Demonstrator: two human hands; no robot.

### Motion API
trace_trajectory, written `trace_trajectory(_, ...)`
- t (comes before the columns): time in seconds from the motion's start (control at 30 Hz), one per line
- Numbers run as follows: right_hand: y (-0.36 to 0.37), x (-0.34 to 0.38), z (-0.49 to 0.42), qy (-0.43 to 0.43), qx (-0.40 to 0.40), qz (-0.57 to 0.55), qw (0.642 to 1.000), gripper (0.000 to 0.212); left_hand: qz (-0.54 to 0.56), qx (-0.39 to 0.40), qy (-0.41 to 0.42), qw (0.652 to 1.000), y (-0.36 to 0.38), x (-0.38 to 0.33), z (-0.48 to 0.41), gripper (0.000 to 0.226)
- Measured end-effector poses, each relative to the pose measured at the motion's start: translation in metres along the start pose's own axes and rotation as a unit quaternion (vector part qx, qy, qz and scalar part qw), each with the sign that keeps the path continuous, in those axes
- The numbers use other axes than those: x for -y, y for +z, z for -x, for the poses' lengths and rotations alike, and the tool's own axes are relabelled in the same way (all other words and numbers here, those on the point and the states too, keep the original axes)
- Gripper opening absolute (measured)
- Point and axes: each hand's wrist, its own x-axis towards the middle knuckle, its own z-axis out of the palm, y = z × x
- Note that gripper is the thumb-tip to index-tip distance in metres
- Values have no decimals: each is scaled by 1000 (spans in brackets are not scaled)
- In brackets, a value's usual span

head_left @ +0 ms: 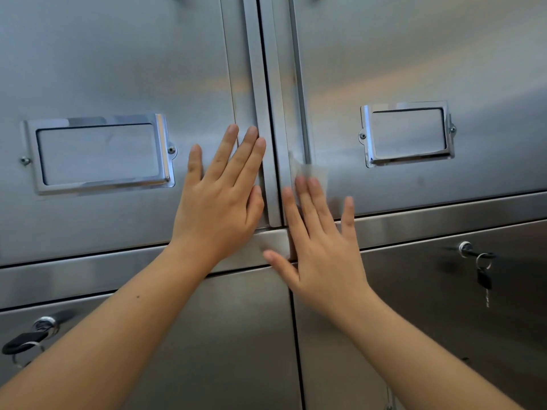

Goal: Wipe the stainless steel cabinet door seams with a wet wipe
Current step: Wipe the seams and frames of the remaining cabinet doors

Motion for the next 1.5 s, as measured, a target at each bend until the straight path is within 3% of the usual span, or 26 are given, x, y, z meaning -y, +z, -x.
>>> trace_trajectory(0.37, -3, -9, -13, 38, -8, -33, 999, 75, 2, 6, -1, 1000, 0, 1, 1, 55)
trace_trajectory(0.57, 0, -20, 18, 10, 0, -16, 1000, 70, 6, -4, 1, 1000, 0, 0, 1, 54)
trace_trajectory(0.83, -9, -25, -15, 35, 11, -45, 998, 68, 2, -5, 4, 1000, 0, -1, 0, 54)
trace_trajectory(1.07, -5, -30, 32, -18, -37, -48, 998, 60, 5, -6, 2, 1000, -1, -1, 0, 53)
trace_trajectory(1.23, -7, -33, 26, -17, -60, -123, 990, 58, 2, -4, 0, 1000, -1, -1, 1, 54)
trace_trajectory(1.33, -9, -40, 23, -63, -62, -134, 987, 56, 2, -5, -1, 1000, -1, -1, 0, 54)
trace_trajectory(1.5, -11, -53, 15, -170, -47, -61, 982, 52, 0, -12, 2, 1000, 0, -1, 0, 53)
